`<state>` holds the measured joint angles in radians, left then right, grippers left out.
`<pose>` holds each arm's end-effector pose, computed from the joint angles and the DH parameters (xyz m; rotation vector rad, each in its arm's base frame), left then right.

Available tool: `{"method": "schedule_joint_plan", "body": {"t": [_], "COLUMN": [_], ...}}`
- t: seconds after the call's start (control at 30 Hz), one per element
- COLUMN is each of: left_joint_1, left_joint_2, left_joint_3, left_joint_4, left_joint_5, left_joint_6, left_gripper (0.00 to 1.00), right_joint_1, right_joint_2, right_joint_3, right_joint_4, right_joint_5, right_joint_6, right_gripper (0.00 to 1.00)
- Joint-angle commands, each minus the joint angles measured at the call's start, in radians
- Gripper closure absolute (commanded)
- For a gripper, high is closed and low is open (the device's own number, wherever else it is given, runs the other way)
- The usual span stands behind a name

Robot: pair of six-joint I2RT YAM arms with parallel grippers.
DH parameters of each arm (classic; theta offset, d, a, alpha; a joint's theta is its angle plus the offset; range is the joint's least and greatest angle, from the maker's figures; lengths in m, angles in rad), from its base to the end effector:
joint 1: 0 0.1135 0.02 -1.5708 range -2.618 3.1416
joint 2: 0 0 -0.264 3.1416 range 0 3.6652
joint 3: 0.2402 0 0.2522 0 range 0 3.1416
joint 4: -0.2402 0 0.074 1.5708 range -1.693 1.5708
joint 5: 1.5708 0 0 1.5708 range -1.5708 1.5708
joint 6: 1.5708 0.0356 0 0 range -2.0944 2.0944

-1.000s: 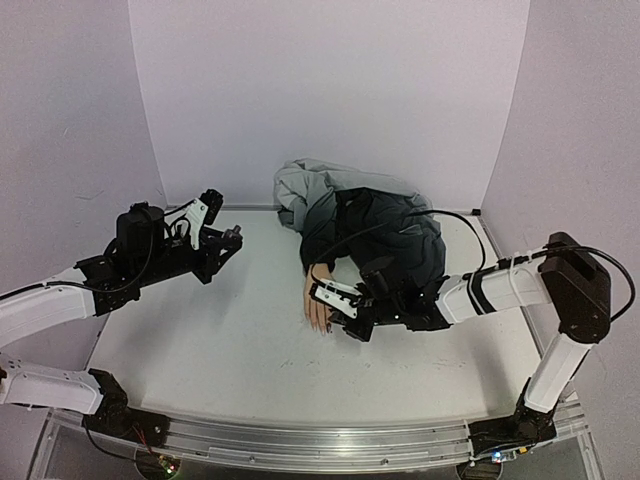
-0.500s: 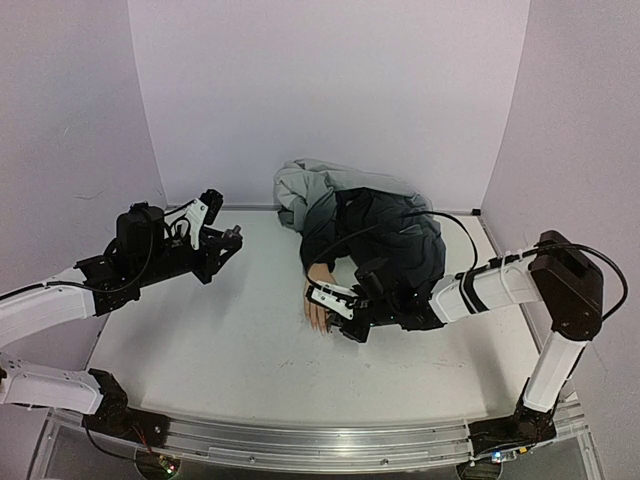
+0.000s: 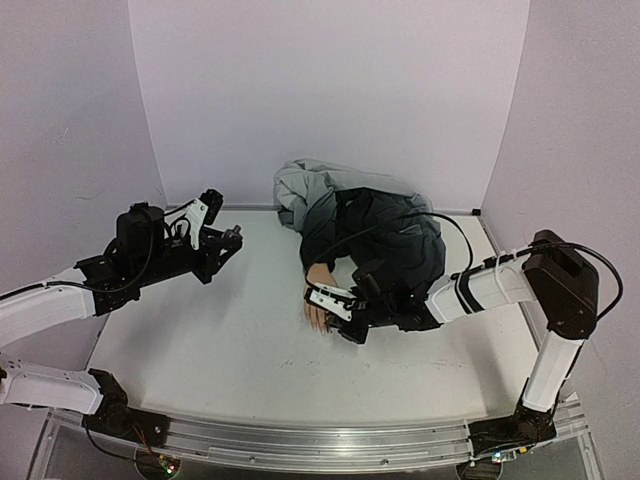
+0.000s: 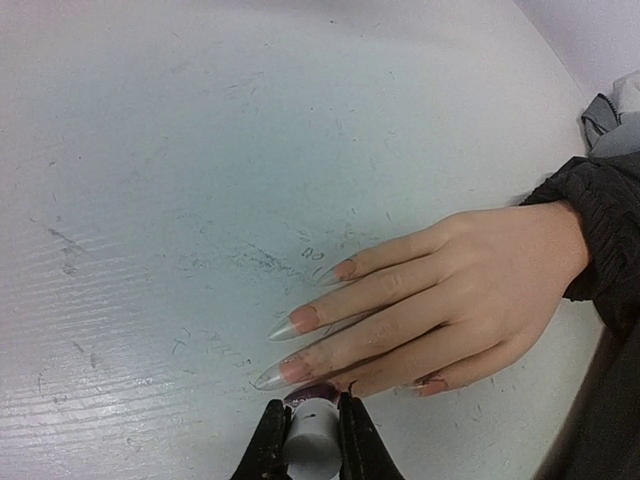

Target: Paint the nails

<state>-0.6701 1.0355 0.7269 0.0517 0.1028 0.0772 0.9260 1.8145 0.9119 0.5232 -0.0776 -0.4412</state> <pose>0.1880 -0.1536 0.2955 0.7457 1.7002 -0.5092 0.2288 0.3088 0.1740 -1.2838 1.4939 0.3946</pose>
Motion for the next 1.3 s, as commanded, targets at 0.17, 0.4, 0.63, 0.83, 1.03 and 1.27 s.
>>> {"method": "schedule_joint_plan", "body": {"t": [0.17, 0.4, 0.63, 0.83, 1.03, 1.27], "left_joint_1": [0.006, 0.006, 0.006, 0.006, 0.006, 0.006], "left_joint_2": [-0.028, -0.028, -0.030, -0.030, -0.032, -0.071], "left_joint_3": [0.058, 0.057, 0.056, 0.056, 0.057, 0.057], "left_joint_4": [0.050, 0.050, 0.050, 0.050, 0.050, 0.048], "left_joint_5": [0.004, 0.005, 0.005, 0.005, 0.007, 0.020], "left_joint_6": [-0.011, -0.012, -0.011, -0.011, -0.013, -0.011], "left_gripper": [1.00, 1.00, 1.00, 1.00, 1.00, 1.00], "right_joint_1": [-0.002, -0.001, 0.000, 0.005, 0.008, 0.008], "right_joint_2": [0.013, 0.028, 0.021, 0.009, -0.029, -0.205], "right_joint_3": [0.039, 0.048, 0.044, 0.033, 0.021, 0.003], "right_joint_4": [-0.011, -0.022, -0.043, -0.053, -0.045, -0.047], "right_joint_5": [0.009, 0.003, 0.005, 0.001, -0.016, -0.033], "right_joint_6": [0.001, -0.001, 0.000, 0.000, 0.003, 0.093], "right_gripper": [1.00, 1.00, 1.00, 1.00, 1.00, 1.00]}}
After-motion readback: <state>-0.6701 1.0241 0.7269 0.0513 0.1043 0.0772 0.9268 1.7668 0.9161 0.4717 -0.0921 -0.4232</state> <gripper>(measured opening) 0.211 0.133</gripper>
